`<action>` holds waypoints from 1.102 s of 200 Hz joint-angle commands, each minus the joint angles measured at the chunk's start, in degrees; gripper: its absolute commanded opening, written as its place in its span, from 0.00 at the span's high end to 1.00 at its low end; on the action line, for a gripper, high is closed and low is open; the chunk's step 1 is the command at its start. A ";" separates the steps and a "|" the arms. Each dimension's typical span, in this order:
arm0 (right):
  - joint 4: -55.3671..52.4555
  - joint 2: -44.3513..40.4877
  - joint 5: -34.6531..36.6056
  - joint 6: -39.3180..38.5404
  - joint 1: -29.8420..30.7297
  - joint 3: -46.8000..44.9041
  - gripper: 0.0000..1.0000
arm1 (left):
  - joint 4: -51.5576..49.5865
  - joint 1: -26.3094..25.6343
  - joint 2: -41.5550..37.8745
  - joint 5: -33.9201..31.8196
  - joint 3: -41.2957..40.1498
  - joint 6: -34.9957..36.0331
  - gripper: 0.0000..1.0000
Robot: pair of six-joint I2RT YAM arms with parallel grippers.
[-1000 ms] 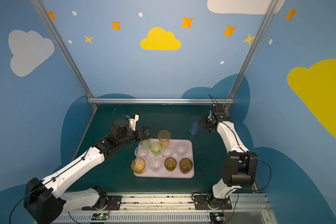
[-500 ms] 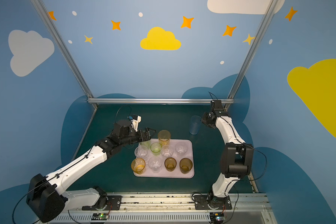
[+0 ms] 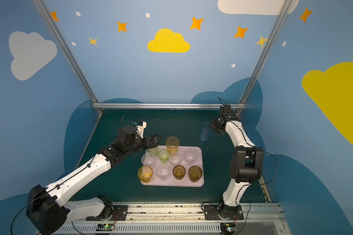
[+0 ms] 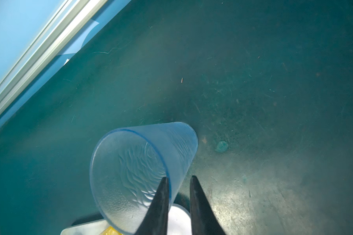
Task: Place the glasses into the tray
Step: Pick up the glass from the top-right of the table.
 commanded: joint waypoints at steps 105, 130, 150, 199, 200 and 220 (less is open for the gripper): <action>-0.91 1.82 -1.79 -0.69 0.68 1.87 0.77 | -1.35 -0.14 -2.23 -2.00 -0.99 0.36 0.00; -1.04 2.39 -1.90 -0.64 0.91 2.26 0.79 | -1.59 -0.21 -2.45 -2.16 -1.19 0.27 0.00; -1.01 2.82 -1.69 -0.67 1.01 2.38 0.80 | -1.70 -0.27 -2.33 -2.30 -1.27 0.28 0.00; -1.26 3.29 -0.76 -0.84 1.53 3.13 0.83 | -1.61 -0.19 -1.73 -2.29 -1.10 0.23 0.00; -1.30 3.33 -0.72 -0.84 1.58 3.15 0.83 | -1.61 -0.20 -1.76 -2.30 -1.10 0.21 0.00; -1.67 3.69 -0.61 -0.93 1.66 3.59 0.84 | -1.53 -0.20 -1.53 -2.30 -1.01 0.10 0.00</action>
